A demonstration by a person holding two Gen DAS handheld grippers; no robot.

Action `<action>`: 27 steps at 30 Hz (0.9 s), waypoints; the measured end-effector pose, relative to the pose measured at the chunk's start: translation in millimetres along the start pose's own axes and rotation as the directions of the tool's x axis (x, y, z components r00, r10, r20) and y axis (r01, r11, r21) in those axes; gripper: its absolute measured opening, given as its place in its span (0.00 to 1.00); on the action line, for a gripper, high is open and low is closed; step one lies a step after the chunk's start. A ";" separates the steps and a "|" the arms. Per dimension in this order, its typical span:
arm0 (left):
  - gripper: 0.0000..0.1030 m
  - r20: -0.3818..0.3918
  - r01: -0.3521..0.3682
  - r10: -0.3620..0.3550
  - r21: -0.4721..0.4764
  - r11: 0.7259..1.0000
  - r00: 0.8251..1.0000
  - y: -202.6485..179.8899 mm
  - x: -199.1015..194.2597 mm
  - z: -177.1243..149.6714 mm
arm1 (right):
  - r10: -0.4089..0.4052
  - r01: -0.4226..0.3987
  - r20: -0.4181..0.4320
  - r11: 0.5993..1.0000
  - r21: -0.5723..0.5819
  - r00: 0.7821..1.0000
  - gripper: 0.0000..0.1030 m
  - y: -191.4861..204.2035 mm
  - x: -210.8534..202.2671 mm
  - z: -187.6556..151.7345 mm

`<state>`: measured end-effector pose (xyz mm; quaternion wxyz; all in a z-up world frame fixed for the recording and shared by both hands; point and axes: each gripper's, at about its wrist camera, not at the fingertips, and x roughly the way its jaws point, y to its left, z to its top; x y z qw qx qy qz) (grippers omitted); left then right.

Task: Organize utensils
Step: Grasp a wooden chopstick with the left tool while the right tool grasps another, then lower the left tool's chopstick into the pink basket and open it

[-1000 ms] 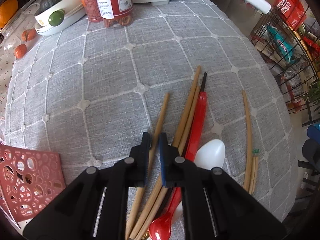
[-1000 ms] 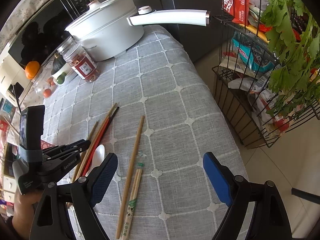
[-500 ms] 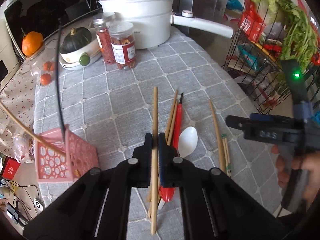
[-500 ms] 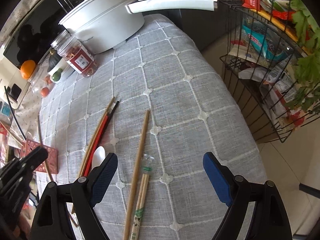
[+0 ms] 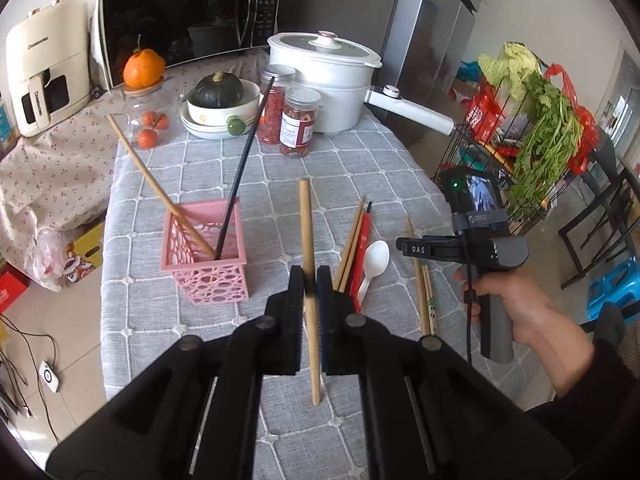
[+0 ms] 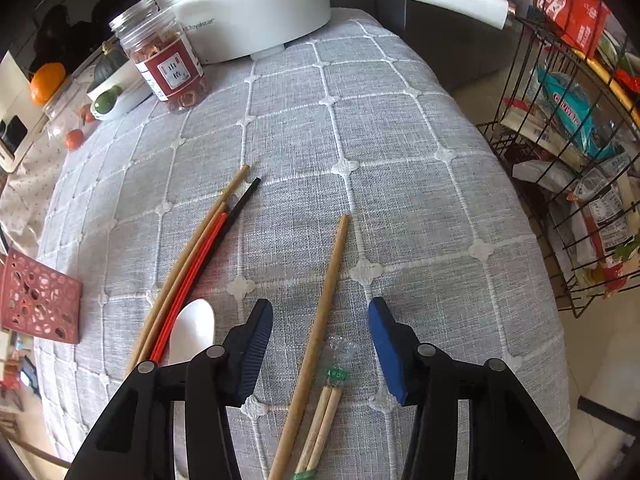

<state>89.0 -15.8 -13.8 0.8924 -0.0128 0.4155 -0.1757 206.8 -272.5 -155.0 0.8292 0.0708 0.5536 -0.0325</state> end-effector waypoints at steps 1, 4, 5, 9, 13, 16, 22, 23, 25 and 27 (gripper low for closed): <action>0.07 0.005 0.002 -0.002 -0.010 1.000 1.000 2.4 -2.1 -0.9 | -0.018 0.018 0.004 1.000 -0.015 1.000 0.37 5.0 0.4 -0.6; 0.07 0.016 -0.004 0.004 -0.026 1.000 1.000 10.0 -7.0 -5.7 | -0.033 0.033 -0.003 0.997 -0.063 0.999 0.10 20.4 2.8 -2.1; 0.07 0.019 0.000 0.001 -0.034 0.999 1.000 12.8 -8.4 -6.8 | -0.025 0.025 -0.004 0.997 -0.072 1.000 0.09 24.3 3.3 -2.2; 0.07 0.054 0.003 -0.001 -0.029 1.000 0.999 18.6 -24.8 -10.5 | -0.001 0.002 0.012 0.998 -0.064 1.000 0.07 28.9 -5.0 -3.7; 0.07 0.105 0.008 -0.004 -0.039 0.999 0.995 28.0 -44.1 -11.7 | 0.063 -0.056 0.092 0.996 -0.075 0.994 0.06 35.1 -38.8 -3.4; 0.07 0.145 0.007 0.000 -0.048 0.999 0.989 34.5 -57.3 -12.0 | 0.113 -0.096 0.161 0.990 -0.106 0.980 0.06 41.9 -70.4 -7.2; 0.06 0.237 -0.007 0.024 -0.073 0.997 0.971 42.1 -82.3 -9.2 | 0.186 -0.145 0.290 0.977 -0.158 0.939 0.06 48.4 -129.9 -24.9; 0.07 0.256 -0.009 0.029 -0.078 0.997 0.966 43.8 -86.5 -8.3 | 0.197 -0.150 0.312 0.975 -0.166 0.929 0.06 52.1 -141.0 -28.9; 0.06 0.301 -0.018 0.044 -0.090 0.996 0.953 46.7 -94.3 -6.6 | 0.222 -0.166 0.353 0.969 -0.184 0.909 0.06 55.0 -160.3 -35.1; 0.07 0.343 -0.025 0.059 -0.102 0.994 0.937 49.3 -99.8 -4.4 | 0.245 -0.178 0.393 0.963 -0.200 0.886 0.06 59.9 -177.7 -40.9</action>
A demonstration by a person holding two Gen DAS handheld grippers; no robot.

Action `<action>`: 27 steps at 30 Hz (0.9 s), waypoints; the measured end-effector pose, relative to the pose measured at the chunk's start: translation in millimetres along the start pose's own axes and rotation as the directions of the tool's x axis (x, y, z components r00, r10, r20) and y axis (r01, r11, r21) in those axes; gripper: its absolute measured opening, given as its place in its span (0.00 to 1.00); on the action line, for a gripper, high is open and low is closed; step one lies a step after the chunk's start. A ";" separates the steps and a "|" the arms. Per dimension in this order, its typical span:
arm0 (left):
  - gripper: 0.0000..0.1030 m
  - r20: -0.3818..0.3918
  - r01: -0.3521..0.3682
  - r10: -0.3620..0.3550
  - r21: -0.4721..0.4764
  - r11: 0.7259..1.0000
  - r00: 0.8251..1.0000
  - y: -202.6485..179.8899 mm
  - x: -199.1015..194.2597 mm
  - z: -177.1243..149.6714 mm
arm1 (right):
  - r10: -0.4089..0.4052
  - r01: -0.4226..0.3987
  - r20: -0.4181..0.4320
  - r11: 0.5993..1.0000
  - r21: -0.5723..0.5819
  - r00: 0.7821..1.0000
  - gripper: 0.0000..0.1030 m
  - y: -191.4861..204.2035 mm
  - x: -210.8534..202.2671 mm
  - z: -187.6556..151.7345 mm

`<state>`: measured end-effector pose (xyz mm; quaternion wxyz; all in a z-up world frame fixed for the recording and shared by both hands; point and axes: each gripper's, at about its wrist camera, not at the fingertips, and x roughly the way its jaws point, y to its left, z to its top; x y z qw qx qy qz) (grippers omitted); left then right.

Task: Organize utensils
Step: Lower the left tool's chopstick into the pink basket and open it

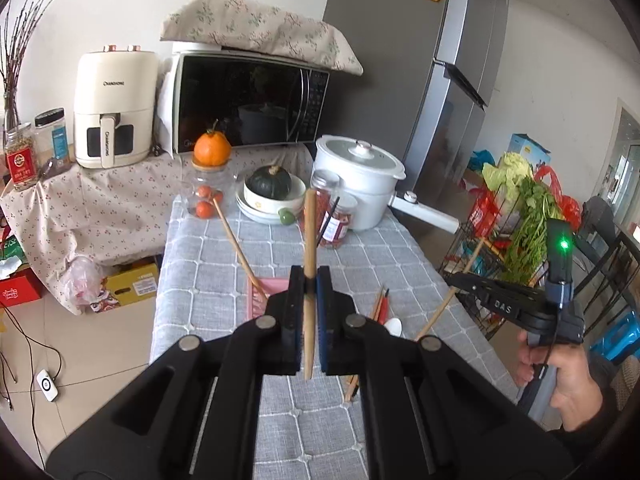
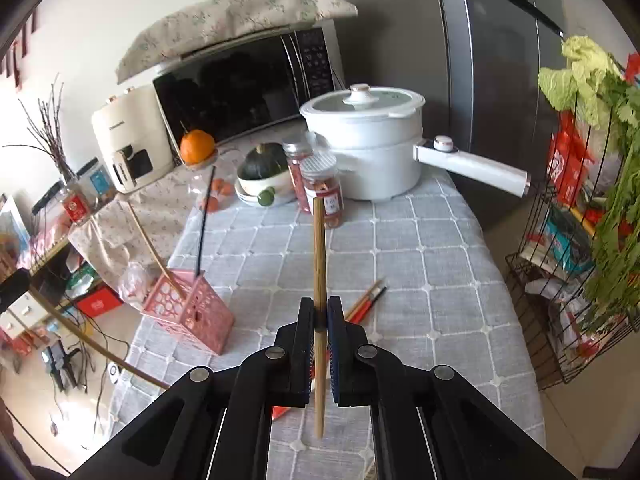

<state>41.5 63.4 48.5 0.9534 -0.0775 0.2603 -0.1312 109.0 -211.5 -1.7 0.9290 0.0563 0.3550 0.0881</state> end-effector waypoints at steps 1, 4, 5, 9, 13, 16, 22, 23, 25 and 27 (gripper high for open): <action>0.07 0.023 -0.006 0.006 -0.006 1.000 1.000 0.7 -1.3 1.6 | 0.006 -0.006 0.025 1.000 -0.006 1.000 0.06 4.5 -7.2 1.5; 0.07 0.084 -0.027 0.029 -0.028 0.999 0.996 3.4 -1.4 5.7 | 0.010 -0.006 0.098 0.999 -0.035 0.995 0.06 19.3 -24.7 5.2; 0.07 0.101 -0.038 0.041 -0.031 0.999 0.994 4.2 -0.5 7.2 | 0.016 -0.011 0.116 0.999 -0.041 0.993 0.06 23.5 -28.1 7.2; 0.07 0.164 -0.088 0.095 -0.050 0.995 0.982 6.8 5.1 12.8 | 0.050 -0.043 0.146 0.998 -0.050 0.988 0.06 36.2 -35.5 12.7; 0.07 0.199 -0.147 0.154 -0.050 0.988 0.968 9.2 21.0 13.4 | 0.077 -0.070 0.145 0.996 -0.054 0.986 0.06 45.1 -35.3 14.5; 0.07 0.179 -0.173 0.178 -0.044 0.984 0.967 11.4 40.6 12.8 | 0.089 -0.082 0.139 0.995 -0.060 0.986 0.06 49.9 -33.7 13.4; 0.07 0.070 -0.199 0.203 -0.054 0.978 0.977 16.7 79.1 4.8 | 0.103 -0.095 0.126 0.993 -0.068 0.987 0.06 56.0 -31.6 9.9; 0.10 0.058 -0.202 0.206 -0.060 0.977 0.977 17.1 82.8 3.5 | 0.105 -0.097 0.124 0.993 -0.070 0.987 0.06 56.5 -31.5 9.6; 0.25 0.045 -0.206 0.209 -0.075 0.976 0.977 18.0 86.7 2.2 | 0.112 -0.104 0.121 0.992 -0.075 0.986 0.06 59.2 -31.5 9.0; 0.44 0.049 -0.205 0.211 -0.098 0.974 0.976 18.3 84.1 2.5 | 0.120 -0.111 0.122 0.991 -0.079 0.985 0.06 62.0 -32.4 9.2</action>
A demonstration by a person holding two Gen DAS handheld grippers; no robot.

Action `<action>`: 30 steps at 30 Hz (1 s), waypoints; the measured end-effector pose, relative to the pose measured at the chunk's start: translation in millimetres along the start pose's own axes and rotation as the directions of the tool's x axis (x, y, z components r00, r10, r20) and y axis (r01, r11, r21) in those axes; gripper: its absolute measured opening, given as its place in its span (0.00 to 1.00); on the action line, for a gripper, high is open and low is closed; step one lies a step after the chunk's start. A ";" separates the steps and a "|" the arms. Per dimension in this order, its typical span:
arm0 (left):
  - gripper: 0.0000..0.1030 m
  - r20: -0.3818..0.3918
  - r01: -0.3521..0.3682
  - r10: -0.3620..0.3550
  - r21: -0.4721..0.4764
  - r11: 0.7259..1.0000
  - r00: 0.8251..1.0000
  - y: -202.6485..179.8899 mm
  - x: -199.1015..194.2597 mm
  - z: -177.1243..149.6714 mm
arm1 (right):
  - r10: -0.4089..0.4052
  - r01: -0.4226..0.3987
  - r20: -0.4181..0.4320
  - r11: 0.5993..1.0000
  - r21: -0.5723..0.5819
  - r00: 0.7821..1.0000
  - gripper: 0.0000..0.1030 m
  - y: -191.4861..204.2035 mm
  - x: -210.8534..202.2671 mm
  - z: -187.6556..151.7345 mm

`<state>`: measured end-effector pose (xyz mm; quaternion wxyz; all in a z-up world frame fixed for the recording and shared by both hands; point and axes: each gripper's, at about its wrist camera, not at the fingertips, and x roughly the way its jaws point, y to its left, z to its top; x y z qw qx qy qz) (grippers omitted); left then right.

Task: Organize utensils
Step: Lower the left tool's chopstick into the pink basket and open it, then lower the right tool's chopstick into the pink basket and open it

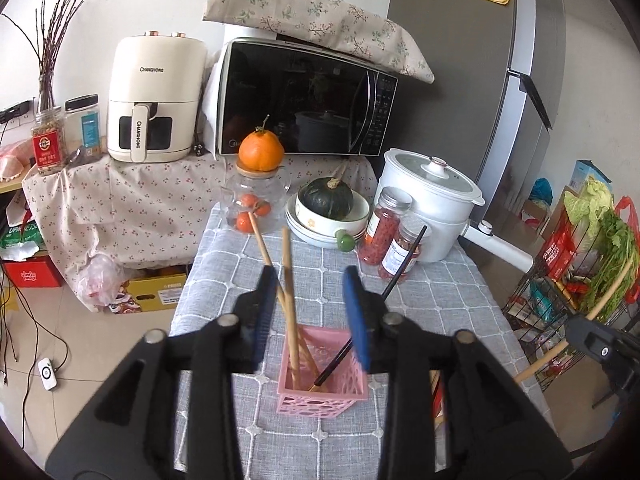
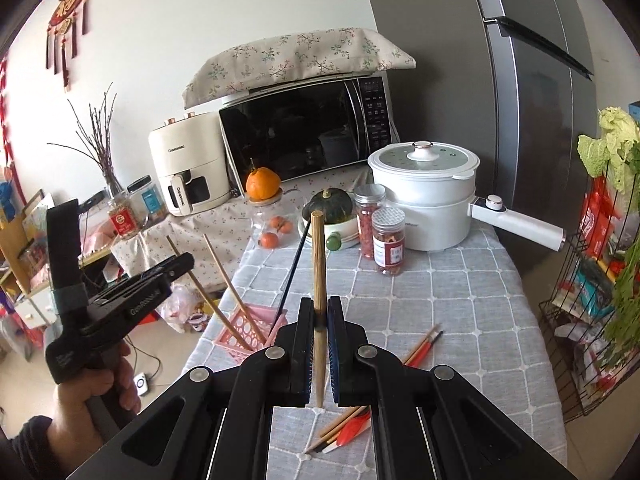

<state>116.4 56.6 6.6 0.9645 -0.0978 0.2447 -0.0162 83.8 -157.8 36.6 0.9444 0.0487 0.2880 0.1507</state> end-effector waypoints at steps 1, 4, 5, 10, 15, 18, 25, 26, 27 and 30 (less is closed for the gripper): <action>0.50 0.003 0.003 -0.003 -0.010 1.000 1.000 0.4 -1.1 1.6 | 0.006 -0.006 0.002 1.000 -0.001 1.000 0.06 1.5 -0.2 0.4; 0.57 -0.010 0.012 -0.012 -0.025 1.000 1.000 3.4 -6.1 5.3 | 0.024 -0.024 0.014 1.000 0.005 1.000 0.06 3.3 -4.0 3.1; 0.61 -0.018 0.009 -0.010 -0.026 1.000 1.000 5.0 -7.3 5.9 | 0.031 -0.032 0.020 0.999 0.010 0.999 0.06 3.6 -5.9 4.4; 0.71 -0.063 -0.014 0.013 -0.018 1.000 0.998 16.5 -19.0 1.4 | 0.072 -0.075 0.065 0.997 0.032 0.995 0.06 9.4 -16.5 13.7; 0.78 -0.136 -0.008 0.007 -0.009 1.000 0.991 31.1 -25.2 -9.3 | 0.100 -0.105 0.112 0.994 0.037 0.989 0.06 22.2 -18.8 24.4; 0.79 -0.176 -0.010 0.014 0.024 1.000 0.984 35.6 -26.2 -18.1 | 0.112 -0.118 0.130 0.992 0.043 0.985 0.06 30.0 -14.5 29.1; 0.87 -0.248 -0.047 0.064 0.076 0.996 0.967 48.7 -22.9 -34.0 | 0.116 -0.127 0.157 0.990 0.059 0.981 0.06 45.2 5.1 36.5; 0.87 -0.258 -0.051 0.071 0.083 0.995 0.963 50.0 -21.9 -35.6 | 0.109 -0.120 0.162 0.991 0.058 0.981 0.06 47.2 8.7 36.6; 0.87 -0.268 -0.056 0.078 0.089 0.994 0.960 51.5 -20.9 -37.0 | 0.102 -0.113 0.164 0.992 0.056 0.981 0.06 48.9 12.6 36.6; 0.87 -0.289 -0.061 0.086 0.094 0.994 0.953 56.3 -19.2 -40.1 | 0.082 -0.092 0.157 0.994 0.055 0.984 0.06 51.4 26.1 35.6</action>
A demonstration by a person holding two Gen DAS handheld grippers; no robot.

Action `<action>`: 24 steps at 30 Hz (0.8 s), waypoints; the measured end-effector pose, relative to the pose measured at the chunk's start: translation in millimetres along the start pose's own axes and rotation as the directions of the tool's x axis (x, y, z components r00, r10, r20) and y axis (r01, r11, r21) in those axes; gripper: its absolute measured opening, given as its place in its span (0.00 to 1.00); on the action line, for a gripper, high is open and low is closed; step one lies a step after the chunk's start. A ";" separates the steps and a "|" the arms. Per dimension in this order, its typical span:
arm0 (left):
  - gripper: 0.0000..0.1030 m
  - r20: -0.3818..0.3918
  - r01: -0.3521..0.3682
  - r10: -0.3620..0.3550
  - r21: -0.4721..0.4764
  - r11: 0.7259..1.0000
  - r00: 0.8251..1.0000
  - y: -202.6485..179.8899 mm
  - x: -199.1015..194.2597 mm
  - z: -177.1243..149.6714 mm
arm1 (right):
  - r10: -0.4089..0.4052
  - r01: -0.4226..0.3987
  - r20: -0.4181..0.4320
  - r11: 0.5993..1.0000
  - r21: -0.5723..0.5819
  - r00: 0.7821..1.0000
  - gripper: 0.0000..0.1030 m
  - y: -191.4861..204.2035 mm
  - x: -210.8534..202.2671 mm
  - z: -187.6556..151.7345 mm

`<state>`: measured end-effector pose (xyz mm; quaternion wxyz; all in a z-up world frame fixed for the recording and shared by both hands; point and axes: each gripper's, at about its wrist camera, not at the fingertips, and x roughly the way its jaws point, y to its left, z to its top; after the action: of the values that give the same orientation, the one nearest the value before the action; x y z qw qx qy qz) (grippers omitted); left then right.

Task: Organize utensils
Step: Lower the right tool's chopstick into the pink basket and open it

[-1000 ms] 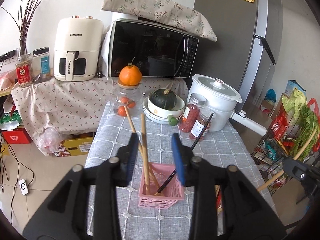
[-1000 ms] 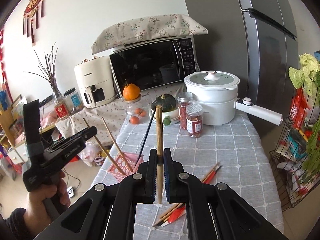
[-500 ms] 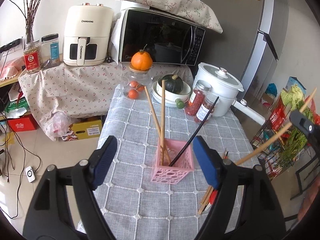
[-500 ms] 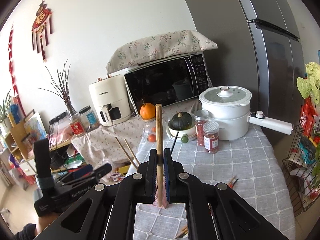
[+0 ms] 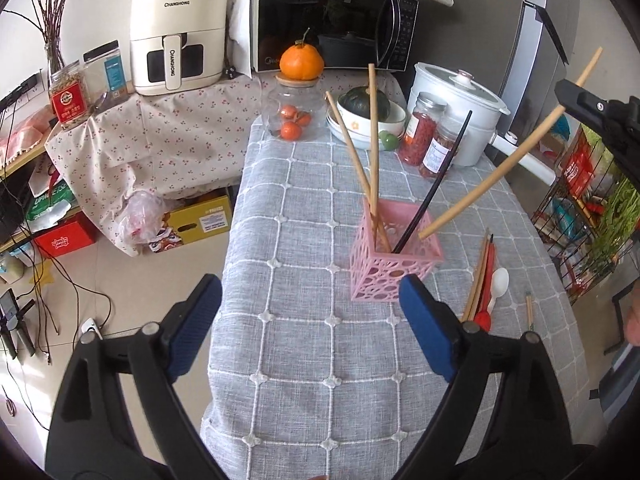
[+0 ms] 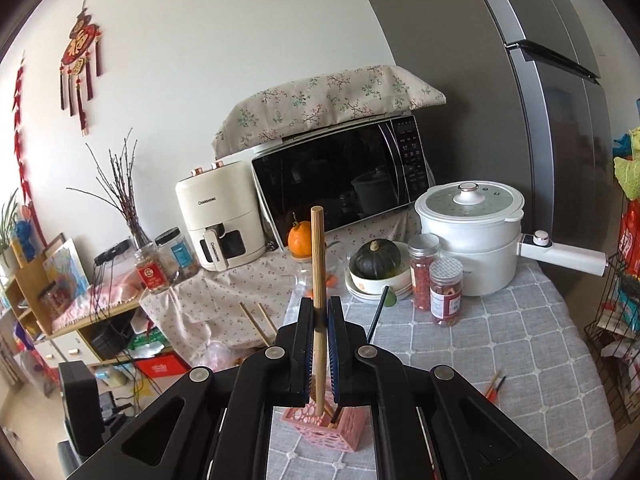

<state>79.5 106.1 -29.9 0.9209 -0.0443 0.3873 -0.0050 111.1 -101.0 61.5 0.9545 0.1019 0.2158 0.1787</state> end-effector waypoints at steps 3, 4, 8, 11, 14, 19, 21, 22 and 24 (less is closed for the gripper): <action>0.87 -0.009 0.001 -0.001 0.001 1.000 1.000 3.2 0.6 -1.4 | -0.015 0.015 -0.036 1.000 -0.001 0.999 0.06 -0.9 17.2 -5.6; 0.87 -0.010 0.000 0.000 0.002 1.000 1.000 3.8 0.6 -1.5 | -0.022 0.022 -0.050 1.000 -0.004 0.999 0.06 -1.7 22.7 -7.9; 0.87 -0.011 -0.002 0.002 0.002 1.000 1.000 5.7 0.1 -1.4 | -0.042 0.041 -0.116 0.999 -0.014 0.992 0.06 -4.3 44.5 -19.5; 0.88 -0.012 -0.002 0.002 -0.001 1.000 1.000 6.7 0.6 -1.1 | -0.037 0.038 -0.164 0.999 0.004 0.986 0.06 -9.8 57.9 -27.7; 0.88 -0.018 0.001 -0.001 -0.001 1.000 1.000 5.1 1.6 -0.9 | -0.032 0.038 -0.201 0.999 0.024 0.979 0.07 -16.0 66.2 -33.5; 0.88 -0.037 0.025 -0.025 -0.008 1.000 0.999 2.2 4.6 -2.1 | -0.037 0.048 -0.201 0.997 0.053 0.979 0.60 -25.6 58.3 -32.9; 0.88 -0.043 0.027 -0.028 -0.003 1.000 0.999 -0.8 5.6 -2.7 | -0.037 0.048 -0.181 0.997 0.059 0.983 0.64 -30.2 47.9 -28.7; 0.88 -0.046 0.029 -0.029 0.000 1.000 0.999 -2.2 6.1 -3.1 | -0.037 0.049 -0.179 0.997 0.060 0.983 0.65 -32.6 43.7 -26.7; 0.88 -0.054 0.034 -0.034 0.007 0.999 0.998 -6.1 7.4 -4.0 | -0.044 0.056 -0.178 0.997 0.061 0.983 0.70 -38.5 35.6 -24.0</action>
<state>82.0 99.5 -37.4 0.9101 -0.0473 0.4110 -0.0232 141.8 -119.7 16.4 0.9320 0.1118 0.3076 0.1558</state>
